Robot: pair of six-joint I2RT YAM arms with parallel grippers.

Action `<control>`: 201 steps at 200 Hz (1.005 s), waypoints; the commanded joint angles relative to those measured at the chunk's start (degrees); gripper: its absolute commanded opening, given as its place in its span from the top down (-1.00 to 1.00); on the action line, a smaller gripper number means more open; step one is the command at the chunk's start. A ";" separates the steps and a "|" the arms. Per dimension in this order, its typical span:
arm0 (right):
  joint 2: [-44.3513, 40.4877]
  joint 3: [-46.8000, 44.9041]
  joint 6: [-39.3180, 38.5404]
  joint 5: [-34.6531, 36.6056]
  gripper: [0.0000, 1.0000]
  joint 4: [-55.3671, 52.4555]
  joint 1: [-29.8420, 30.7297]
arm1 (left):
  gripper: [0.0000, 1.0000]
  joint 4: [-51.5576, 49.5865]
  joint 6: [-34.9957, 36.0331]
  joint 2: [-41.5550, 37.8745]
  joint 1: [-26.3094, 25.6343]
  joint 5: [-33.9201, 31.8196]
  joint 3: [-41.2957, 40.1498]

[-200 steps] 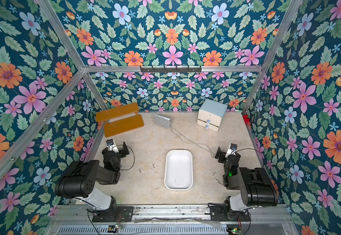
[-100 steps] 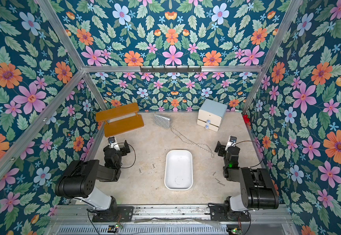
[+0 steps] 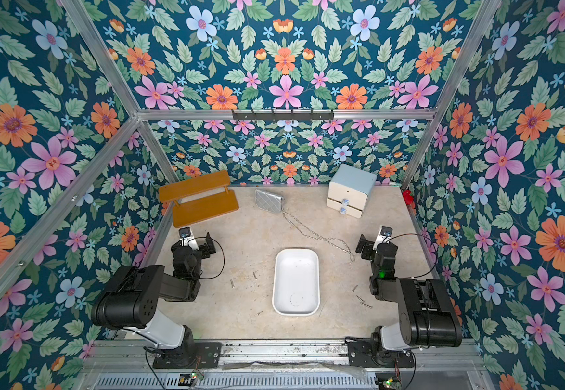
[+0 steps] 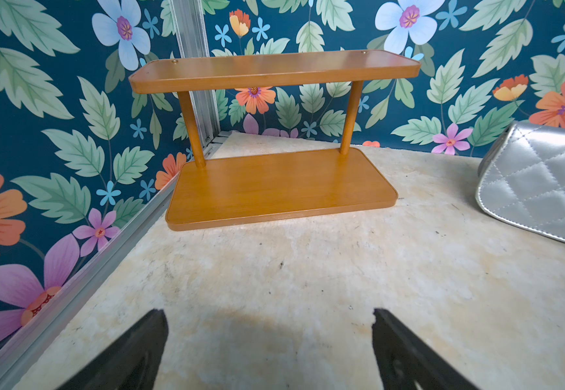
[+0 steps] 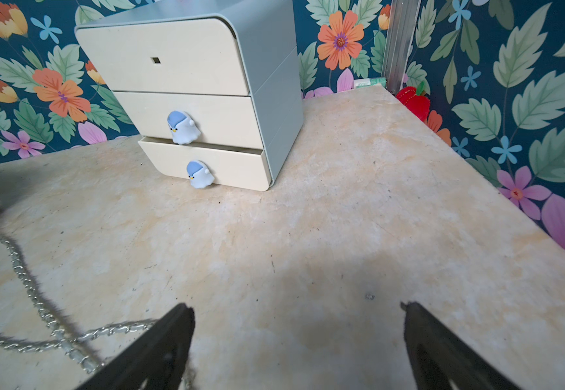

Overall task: Take out the screws from the storage box
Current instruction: Reset both arms

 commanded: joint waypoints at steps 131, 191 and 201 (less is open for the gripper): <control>-0.14 -0.71 -0.55 -0.32 -0.99 1.81 0.03 | -0.98 0.94 0.61 -0.16 0.07 0.25 -0.25; -0.41 -3.05 -1.47 -2.81 -0.99 6.08 0.01 | -0.98 5.96 0.79 -0.14 0.05 0.55 -2.95; -0.24 -2.22 -1.19 -2.14 -0.99 4.87 0.07 | -0.98 3.99 0.59 -0.06 0.07 0.04 -1.82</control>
